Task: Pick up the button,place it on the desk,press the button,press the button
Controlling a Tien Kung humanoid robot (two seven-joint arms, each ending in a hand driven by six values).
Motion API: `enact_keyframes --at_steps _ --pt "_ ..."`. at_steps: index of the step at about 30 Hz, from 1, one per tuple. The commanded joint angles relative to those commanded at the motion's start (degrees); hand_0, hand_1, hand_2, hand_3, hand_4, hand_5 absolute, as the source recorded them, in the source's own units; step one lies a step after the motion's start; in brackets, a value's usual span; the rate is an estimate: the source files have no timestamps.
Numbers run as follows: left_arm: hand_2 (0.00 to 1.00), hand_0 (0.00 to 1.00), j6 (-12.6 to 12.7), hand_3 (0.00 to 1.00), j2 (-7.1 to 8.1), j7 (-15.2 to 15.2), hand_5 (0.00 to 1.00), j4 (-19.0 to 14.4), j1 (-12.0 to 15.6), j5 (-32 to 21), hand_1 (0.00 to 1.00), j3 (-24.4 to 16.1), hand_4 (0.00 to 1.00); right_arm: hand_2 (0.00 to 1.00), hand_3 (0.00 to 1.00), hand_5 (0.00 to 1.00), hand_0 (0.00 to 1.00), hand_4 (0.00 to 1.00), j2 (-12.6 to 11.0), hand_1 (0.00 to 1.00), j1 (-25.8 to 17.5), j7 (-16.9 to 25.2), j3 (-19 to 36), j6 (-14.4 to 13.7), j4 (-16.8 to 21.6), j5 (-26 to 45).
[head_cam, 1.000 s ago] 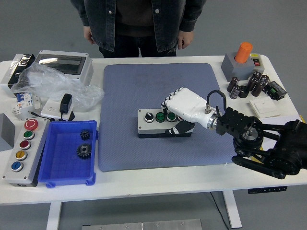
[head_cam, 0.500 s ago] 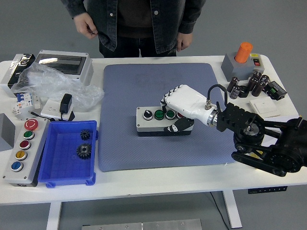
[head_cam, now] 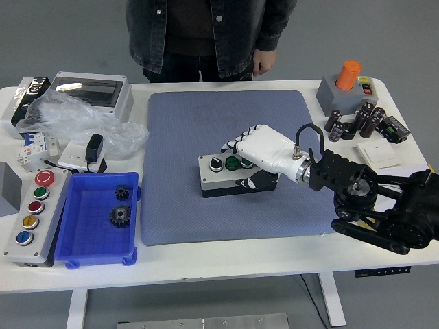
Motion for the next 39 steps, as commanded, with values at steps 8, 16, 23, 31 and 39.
enact_keyframes --at_steps 8,16,23,31,39 --pt "0.672 0.695 0.0 0.685 -0.04 0.0 0.445 -0.1 0.0 0.0 0.735 0.2 0.704 0.659 0.792 0.178 0.615 0.823 -0.8 0.642 0.4 -0.5 1.8 1.2 1.9 1.0" --pt "0.671 0.695 0.0 0.677 -0.04 0.0 0.439 -0.1 0.1 -0.1 0.735 0.4 0.69 0.671 0.817 0.216 0.624 0.882 -1.2 0.647 0.2 -1.3 2.9 4.4 3.3 1.2" --pt "0.671 0.695 0.0 0.674 -0.09 -0.1 0.434 -0.1 0.2 -0.3 0.734 0.6 0.682 0.749 0.885 0.379 0.646 0.998 -5.0 0.666 -0.9 -2.5 9.2 9.5 9.7 6.3" --pt "0.671 0.695 0.0 0.672 -0.11 -0.1 0.435 -0.1 0.2 -0.4 0.734 0.7 0.678 0.875 0.998 0.65 0.711 0.998 -9.5 0.727 -8.3 -8.6 19.5 11.6 18.6 13.5" --pt "0.671 0.696 0.0 0.671 -0.24 -0.1 0.435 0.0 0.5 -0.5 0.734 0.7 0.675 0.846 0.998 0.71 0.72 0.998 -12.1 0.739 -17.9 -16.0 30.6 13.3 26.5 9.4"
